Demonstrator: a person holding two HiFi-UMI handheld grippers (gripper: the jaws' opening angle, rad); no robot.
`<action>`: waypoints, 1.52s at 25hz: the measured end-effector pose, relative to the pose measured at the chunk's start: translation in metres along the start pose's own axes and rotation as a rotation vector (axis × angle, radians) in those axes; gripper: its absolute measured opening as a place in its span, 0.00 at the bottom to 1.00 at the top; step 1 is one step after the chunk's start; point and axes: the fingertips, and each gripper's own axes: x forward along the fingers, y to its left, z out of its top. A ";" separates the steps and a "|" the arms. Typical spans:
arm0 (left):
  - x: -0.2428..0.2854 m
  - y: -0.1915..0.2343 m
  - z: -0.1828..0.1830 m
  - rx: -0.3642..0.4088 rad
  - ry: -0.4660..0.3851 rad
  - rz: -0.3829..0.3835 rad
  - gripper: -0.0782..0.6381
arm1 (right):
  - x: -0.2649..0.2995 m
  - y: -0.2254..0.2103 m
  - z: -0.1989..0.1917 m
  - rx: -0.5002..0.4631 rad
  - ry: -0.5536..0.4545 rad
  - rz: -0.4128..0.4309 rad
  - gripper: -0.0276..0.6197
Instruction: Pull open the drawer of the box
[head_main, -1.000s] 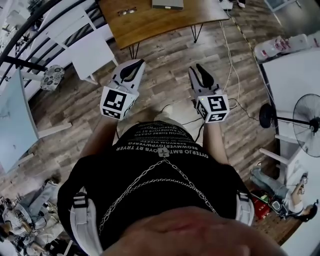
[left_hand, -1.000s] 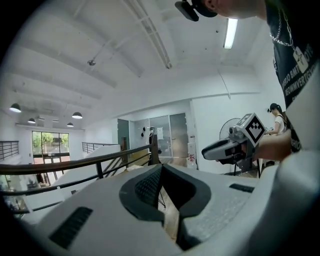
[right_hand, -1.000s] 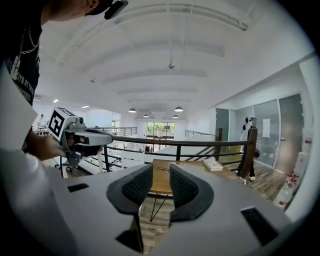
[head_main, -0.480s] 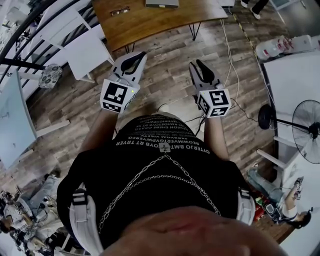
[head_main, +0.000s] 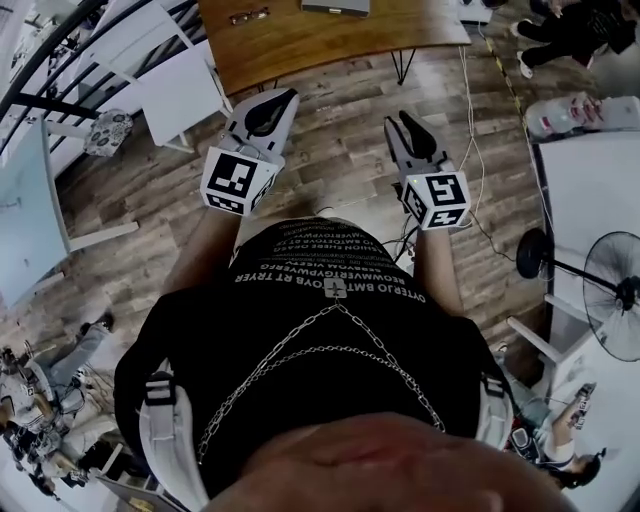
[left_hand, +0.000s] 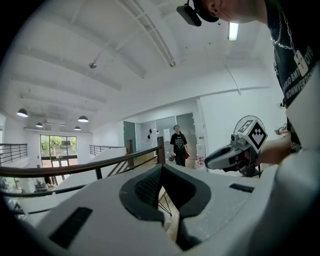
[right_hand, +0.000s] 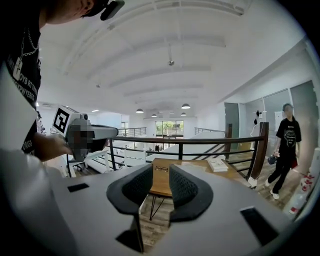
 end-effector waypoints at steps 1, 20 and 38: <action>0.004 -0.002 -0.001 -0.006 0.003 0.007 0.12 | 0.002 -0.005 -0.002 0.002 0.003 0.010 0.19; -0.021 -0.017 -0.021 -0.005 0.085 0.061 0.12 | 0.011 0.016 -0.015 0.041 -0.001 0.130 0.19; 0.005 0.052 -0.059 -0.044 0.133 -0.061 0.12 | 0.087 0.032 -0.024 0.087 0.087 0.085 0.18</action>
